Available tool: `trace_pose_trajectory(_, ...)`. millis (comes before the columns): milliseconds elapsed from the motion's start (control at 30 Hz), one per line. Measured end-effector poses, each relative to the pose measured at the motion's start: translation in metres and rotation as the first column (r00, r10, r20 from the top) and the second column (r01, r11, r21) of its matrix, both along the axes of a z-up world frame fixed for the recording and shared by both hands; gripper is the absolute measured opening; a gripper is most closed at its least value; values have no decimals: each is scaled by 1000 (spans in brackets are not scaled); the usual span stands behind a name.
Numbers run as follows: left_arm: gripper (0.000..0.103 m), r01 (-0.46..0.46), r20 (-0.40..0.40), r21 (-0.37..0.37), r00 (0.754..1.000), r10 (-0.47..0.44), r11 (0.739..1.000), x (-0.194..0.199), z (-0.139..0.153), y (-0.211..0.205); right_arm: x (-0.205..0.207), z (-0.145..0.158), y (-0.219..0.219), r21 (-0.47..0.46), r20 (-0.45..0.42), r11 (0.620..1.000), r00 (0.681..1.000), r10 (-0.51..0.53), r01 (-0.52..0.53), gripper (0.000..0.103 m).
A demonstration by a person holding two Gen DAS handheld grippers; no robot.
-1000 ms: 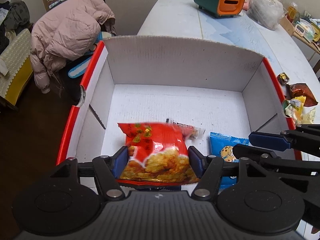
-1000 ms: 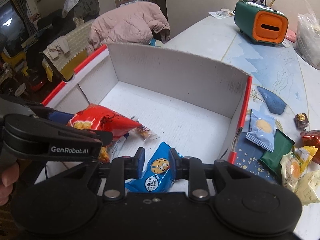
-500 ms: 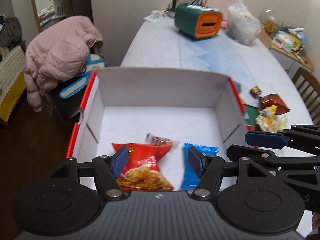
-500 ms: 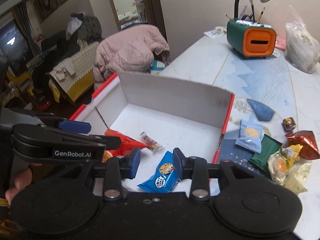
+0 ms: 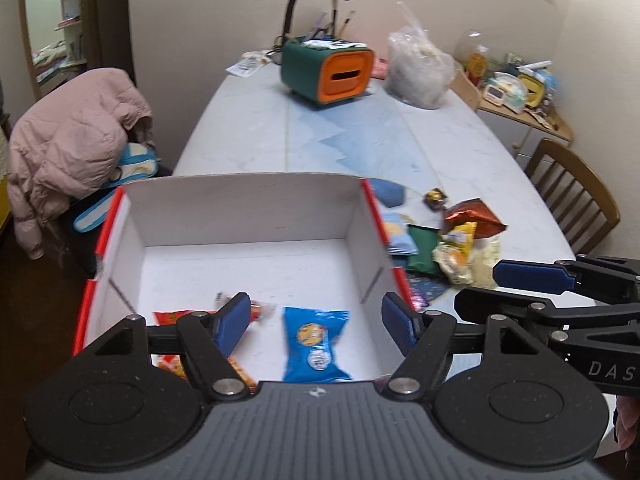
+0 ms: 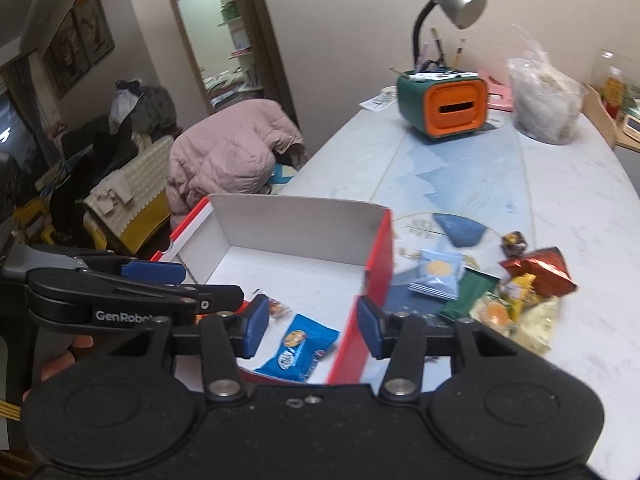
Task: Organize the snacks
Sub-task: 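Withdraw both tools from the box and move toward the purple candy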
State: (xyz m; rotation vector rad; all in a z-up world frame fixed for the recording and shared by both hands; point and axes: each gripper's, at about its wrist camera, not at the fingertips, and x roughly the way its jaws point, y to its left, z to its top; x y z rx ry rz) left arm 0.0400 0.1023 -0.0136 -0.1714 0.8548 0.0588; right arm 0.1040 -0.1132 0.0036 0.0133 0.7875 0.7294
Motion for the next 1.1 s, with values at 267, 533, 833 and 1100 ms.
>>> trace_pose_trajectory(267,75,3,14,-11,1000,-3,1000,4,-3,-26,4,-5,-42,0,4,998,998,-65,65,68)
trace_pose_trajectory(533,79,-3,18,-18,1000,3,1000,11,-8,-55,11,-8,-85,13,21,994,994,-111,111,92)
trace_pose_trajectory(833,79,-19,26,-47,999,20,999,24,-19,-96,36,-22,-134,15,-2,991,991,-135,135,100)
trace_pose_trajectory(1100,79,-28,16,1,999,28,1000,41,-36,-138,65,-40,-159,-39,-15,997,997,-75,74,100)
